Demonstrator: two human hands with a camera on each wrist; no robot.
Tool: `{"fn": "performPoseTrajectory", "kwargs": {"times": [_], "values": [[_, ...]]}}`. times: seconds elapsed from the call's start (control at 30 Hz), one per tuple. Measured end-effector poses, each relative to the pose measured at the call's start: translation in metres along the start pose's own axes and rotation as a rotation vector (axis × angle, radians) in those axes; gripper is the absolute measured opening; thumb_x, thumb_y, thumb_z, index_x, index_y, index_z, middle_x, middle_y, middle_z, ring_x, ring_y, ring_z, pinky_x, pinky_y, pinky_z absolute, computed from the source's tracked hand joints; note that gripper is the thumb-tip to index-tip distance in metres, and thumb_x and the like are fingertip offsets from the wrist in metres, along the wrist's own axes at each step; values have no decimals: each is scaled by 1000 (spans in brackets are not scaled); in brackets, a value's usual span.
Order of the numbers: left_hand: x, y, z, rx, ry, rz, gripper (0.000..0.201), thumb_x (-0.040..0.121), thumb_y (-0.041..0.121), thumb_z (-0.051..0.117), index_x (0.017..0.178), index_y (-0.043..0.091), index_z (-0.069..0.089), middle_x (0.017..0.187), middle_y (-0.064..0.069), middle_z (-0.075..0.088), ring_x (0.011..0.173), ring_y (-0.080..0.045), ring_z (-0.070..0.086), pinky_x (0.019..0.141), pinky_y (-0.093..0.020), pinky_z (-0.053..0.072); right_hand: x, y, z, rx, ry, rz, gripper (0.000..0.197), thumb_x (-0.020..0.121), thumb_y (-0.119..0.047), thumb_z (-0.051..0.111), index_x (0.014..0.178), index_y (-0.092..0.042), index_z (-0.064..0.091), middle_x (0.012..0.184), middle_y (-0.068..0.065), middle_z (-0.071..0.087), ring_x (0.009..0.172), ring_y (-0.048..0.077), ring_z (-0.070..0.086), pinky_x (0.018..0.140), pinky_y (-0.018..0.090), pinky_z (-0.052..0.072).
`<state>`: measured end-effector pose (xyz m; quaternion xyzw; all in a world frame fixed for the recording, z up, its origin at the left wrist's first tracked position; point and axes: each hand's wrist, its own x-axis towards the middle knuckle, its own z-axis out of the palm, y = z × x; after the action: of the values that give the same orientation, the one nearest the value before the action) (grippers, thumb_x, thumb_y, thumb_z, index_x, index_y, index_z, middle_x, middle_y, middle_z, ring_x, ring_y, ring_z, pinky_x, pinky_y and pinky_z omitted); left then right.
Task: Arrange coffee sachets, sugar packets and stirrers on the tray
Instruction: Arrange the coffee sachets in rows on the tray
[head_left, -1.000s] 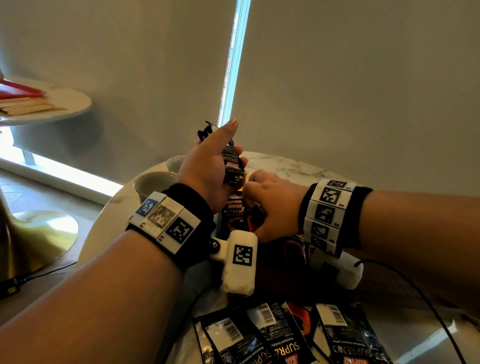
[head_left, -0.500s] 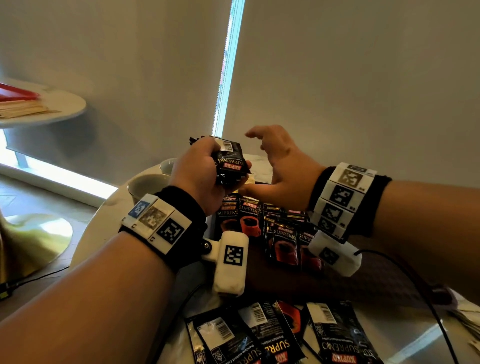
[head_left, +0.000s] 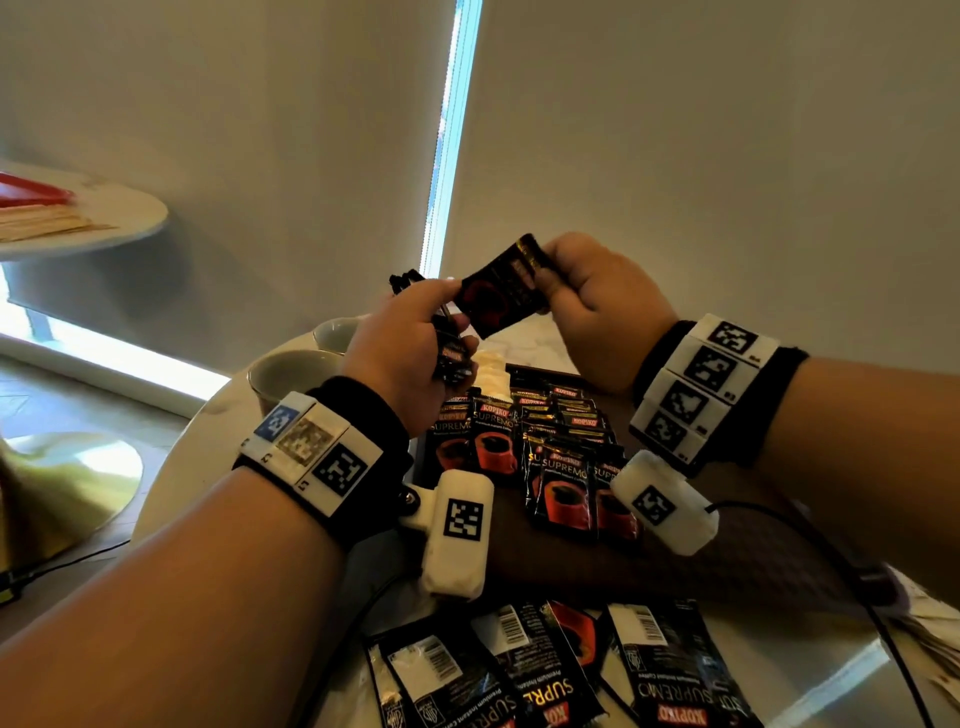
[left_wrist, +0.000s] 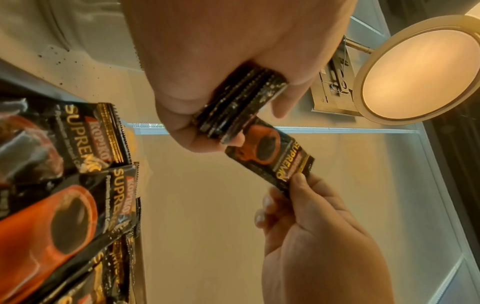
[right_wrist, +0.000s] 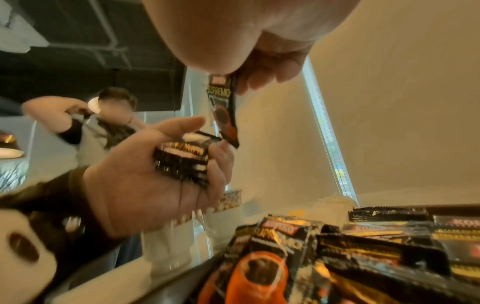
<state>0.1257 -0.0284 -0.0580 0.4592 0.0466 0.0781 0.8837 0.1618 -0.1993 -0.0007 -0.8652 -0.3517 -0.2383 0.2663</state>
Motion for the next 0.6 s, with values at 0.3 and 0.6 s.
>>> {"fn": "performPoseTrajectory", "kwargs": {"times": [0.3,0.6], "values": [[-5,0,1,110,-155,58,58,77,22,75,129,6,55,112,-19,73,89,-29,74,63,-36,58,1,2,-1,94,-77,44,20,102,-15,49,91,-13,65,69,-8,54,60,1,47,59,23,38],[-3,-1,0,161,-43,136,69,70,24,72,132,-1,55,117,-25,69,102,-36,73,73,-41,59,-6,2,-2,-29,-26,-142,54,73,-57,74,101,-15,54,104,1,53,88,11,48,72,17,42]]}}
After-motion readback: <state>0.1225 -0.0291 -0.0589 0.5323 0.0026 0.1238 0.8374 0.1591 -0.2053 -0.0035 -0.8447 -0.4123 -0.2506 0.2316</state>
